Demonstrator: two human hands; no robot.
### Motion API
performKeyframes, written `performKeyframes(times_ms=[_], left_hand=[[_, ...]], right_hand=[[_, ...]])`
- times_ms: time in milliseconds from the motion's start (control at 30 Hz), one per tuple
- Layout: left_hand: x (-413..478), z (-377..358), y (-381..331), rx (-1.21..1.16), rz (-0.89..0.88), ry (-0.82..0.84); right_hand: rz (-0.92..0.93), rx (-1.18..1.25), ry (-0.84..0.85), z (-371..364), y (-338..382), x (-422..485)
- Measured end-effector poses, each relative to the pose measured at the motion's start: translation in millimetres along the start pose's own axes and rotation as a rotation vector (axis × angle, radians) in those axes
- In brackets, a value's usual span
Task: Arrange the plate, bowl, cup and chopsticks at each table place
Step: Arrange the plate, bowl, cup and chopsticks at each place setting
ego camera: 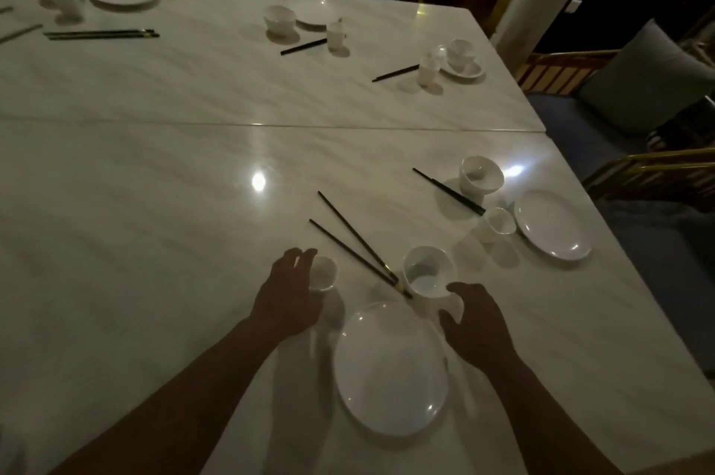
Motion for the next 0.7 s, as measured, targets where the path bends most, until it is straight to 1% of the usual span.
performKeyframes(times_ms=[67, 133, 200, 233, 300, 333, 433, 533, 600, 700], left_hand=[[16, -11, 0, 0.035, -0.026, 0.041], [27, -17, -1, 0.057, -0.006, 0.093], [32, -14, -7, 0.057, -0.010, 0.107], [33, -10, -12, 0.067, -0.037, 0.089], [30, -2, -22, 0.139, -0.161, 0.002], [28, 1, -22, 0.152, -0.187, -0.030], [12, -1, -9, 0.058, -0.051, 0.010], [-14, -9, 2, 0.017, 0.027, 0.014], [-36, -13, 4, -0.001, 0.073, -0.001], [-68, -19, 2, -0.006, 0.139, -0.031]], right_hand=[[0.035, -0.034, 0.045, -1, 3, 17], [0.063, -0.068, 0.101, -5, 9, 31], [0.073, -0.089, 0.151, -10, 12, 43], [0.084, -0.104, 0.166, -12, 13, 49], [0.131, -0.150, 0.187, -16, 14, 60], [0.155, -0.181, 0.214, -18, 15, 65], [0.235, -0.271, 0.303, -24, 14, 79], [0.287, -0.318, 0.404, -29, 14, 90], [0.329, -0.301, 0.438, -31, 13, 95], [0.361, -0.214, 0.436, -29, 8, 97]])
Point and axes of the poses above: each hand's wrist, its own x-axis towards the middle knuckle, its own z-axis out of the back of the hand, y = z × x, the point moved 4 cm from there along x, towards the middle knuckle, and after that the axes turned 1 degree about -y, right-handed, at the moved point
